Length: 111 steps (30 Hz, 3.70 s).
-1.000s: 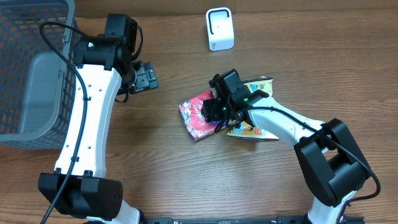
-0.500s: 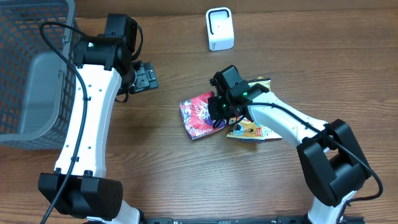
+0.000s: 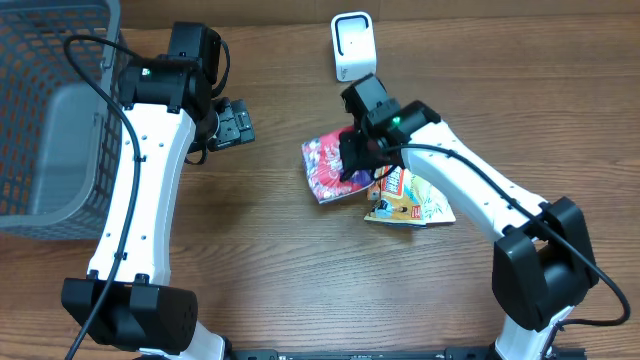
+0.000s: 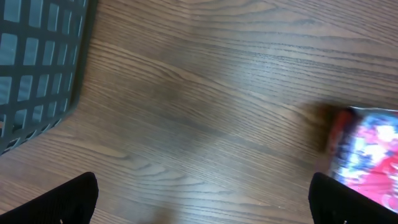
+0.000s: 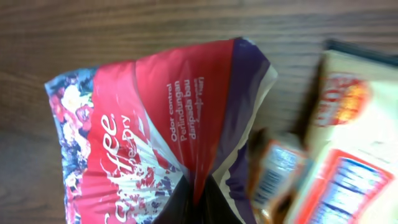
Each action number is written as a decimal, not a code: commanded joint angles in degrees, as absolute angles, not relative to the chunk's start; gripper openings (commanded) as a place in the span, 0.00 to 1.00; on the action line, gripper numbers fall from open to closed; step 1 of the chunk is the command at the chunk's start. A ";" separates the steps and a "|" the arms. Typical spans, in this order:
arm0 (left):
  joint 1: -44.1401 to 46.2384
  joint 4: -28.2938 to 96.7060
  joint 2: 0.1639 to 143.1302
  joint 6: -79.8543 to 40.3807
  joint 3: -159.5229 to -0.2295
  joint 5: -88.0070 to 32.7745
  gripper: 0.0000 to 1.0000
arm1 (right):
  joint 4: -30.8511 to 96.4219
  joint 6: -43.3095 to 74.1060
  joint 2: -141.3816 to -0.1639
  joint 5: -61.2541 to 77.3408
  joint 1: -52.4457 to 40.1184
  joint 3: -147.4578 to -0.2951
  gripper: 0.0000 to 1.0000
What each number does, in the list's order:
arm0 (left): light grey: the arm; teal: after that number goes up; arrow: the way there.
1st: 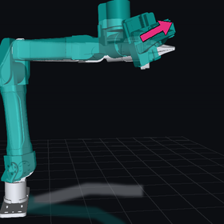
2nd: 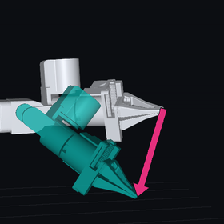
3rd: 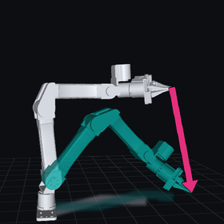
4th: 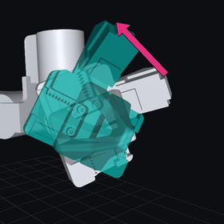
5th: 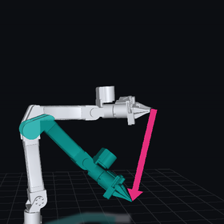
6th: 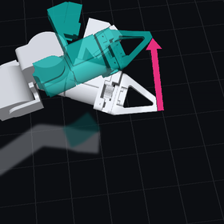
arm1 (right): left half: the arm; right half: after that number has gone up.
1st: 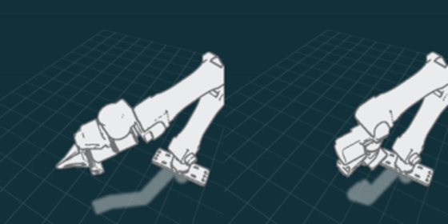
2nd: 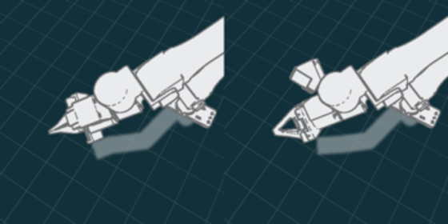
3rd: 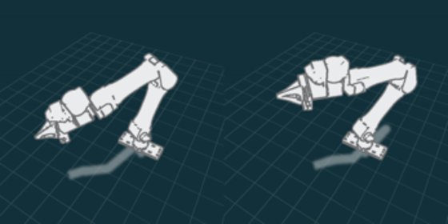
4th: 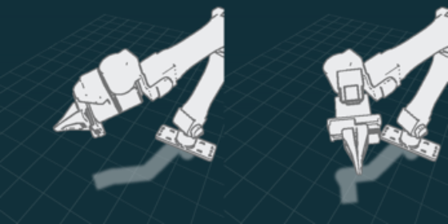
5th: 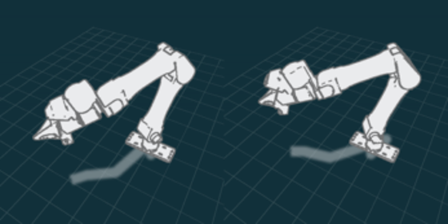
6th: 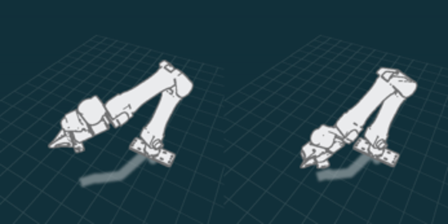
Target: Scan the item barcode
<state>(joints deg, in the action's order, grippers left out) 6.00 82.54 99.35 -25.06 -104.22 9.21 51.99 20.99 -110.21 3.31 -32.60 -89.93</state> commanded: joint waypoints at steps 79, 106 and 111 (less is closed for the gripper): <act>6.00 82.46 99.77 -24.40 -104.71 9.17 1.00 | 49.74 23.55 -115.22 3.81 -26.61 -91.48 1.00; 6.00 82.46 99.77 -24.40 -104.71 9.17 1.00 | 66.96 23.73 -114.43 -8.14 -26.17 -105.54 0.09; 6.00 82.46 99.77 -24.40 -104.71 9.17 1.00 | 77.08 23.79 -114.43 -15.33 -26.17 -109.54 0.11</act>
